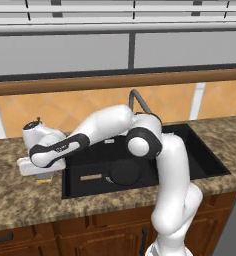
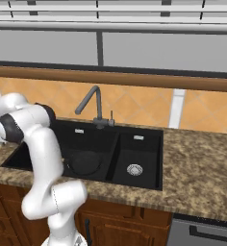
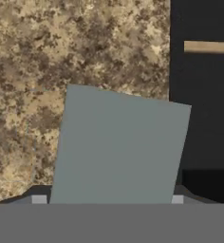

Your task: Pick the pan and sponge and place them into the sink. Then turn on the water.

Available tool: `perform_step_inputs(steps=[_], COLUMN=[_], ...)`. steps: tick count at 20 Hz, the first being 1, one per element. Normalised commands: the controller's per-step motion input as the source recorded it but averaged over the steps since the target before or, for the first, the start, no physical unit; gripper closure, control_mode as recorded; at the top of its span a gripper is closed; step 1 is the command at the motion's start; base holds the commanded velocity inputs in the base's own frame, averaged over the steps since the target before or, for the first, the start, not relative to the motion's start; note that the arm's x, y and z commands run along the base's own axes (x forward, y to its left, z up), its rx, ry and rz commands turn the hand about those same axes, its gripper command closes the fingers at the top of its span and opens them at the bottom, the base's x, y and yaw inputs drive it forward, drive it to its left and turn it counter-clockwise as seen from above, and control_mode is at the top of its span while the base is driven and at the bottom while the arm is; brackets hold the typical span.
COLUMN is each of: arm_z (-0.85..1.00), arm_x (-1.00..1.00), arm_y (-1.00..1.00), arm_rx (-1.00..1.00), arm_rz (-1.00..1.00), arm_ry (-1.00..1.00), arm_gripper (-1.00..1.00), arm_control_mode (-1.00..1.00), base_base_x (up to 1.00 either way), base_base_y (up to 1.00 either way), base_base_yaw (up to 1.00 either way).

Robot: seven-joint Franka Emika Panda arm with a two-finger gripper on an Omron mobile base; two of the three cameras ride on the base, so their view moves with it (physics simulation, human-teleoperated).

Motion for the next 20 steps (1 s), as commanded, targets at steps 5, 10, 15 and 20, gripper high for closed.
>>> perform_step_inputs(steps=[5,10,15,20], arm_z=[0.0,0.0,0.0,-0.13], arm_x=[0.05,0.16,0.17,0.13], arm_y=[-1.0,-1.0,-1.0,-0.94], arm_rx=[0.04,0.02,0.0,0.0], arm_rz=[-0.01,-0.04,-0.04,-0.02], arm_ry=[0.03,0.05,0.15,0.12], arm_gripper=[1.0,1.0,1.0,1.0], arm_control_mode=[-1.0,-1.0,-1.0,-1.0], base_base_x=[0.0,0.0,0.0,0.0], base_base_y=[0.0,0.0,0.0,0.0], base_base_yaw=[0.0,0.0,0.0,0.0])
